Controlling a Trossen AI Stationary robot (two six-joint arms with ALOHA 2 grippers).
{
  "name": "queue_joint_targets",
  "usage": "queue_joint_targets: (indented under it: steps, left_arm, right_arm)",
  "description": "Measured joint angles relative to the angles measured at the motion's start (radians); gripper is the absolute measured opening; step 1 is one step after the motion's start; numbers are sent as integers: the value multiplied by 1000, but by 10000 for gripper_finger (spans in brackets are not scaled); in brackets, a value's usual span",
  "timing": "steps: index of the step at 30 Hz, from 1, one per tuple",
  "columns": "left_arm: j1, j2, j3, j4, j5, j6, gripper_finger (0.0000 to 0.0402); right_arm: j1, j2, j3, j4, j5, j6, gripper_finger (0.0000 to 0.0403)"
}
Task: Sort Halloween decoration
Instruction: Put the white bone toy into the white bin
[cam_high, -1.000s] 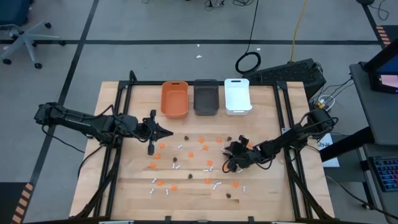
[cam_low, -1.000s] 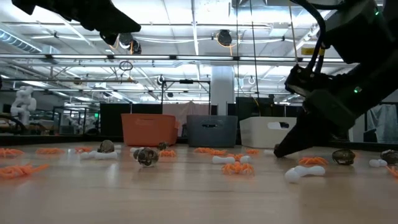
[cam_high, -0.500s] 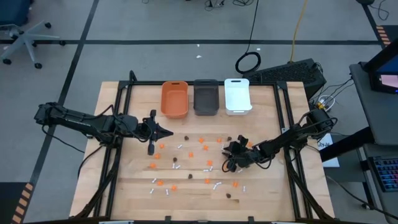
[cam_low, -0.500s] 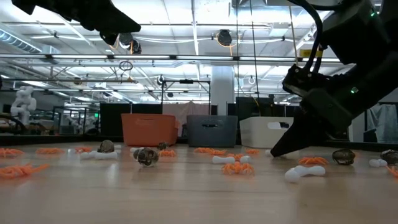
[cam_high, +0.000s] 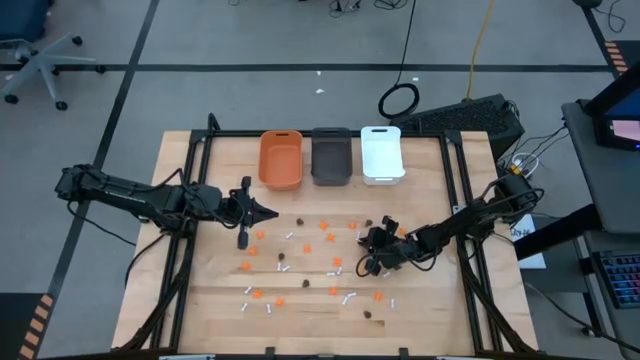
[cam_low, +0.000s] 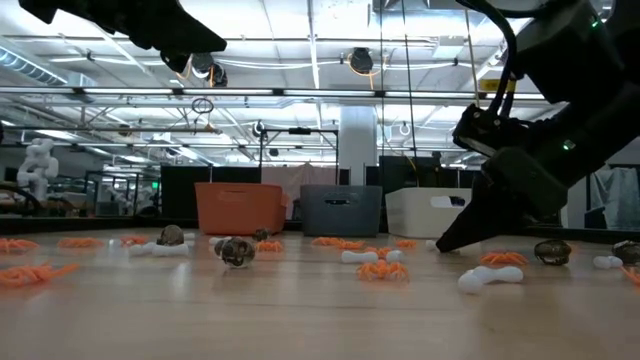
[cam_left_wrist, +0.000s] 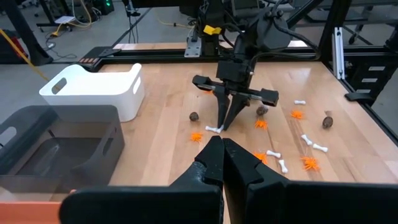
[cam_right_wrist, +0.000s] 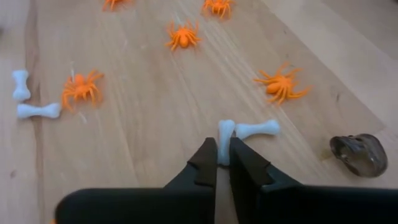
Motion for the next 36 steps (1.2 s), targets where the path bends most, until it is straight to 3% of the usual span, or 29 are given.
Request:
queue_joint_targets:
  steps: [22, 36]
  left_arm:
    - [0, 0, 0, 0, -1, -1, 0]
    - [0, 0, 0, 1, -11, -35, 0]
  right_arm:
    - [2, 6, -5, 170, -45, -129, 0]
    - [2, 5, -3, 473, 25, -286, 0]
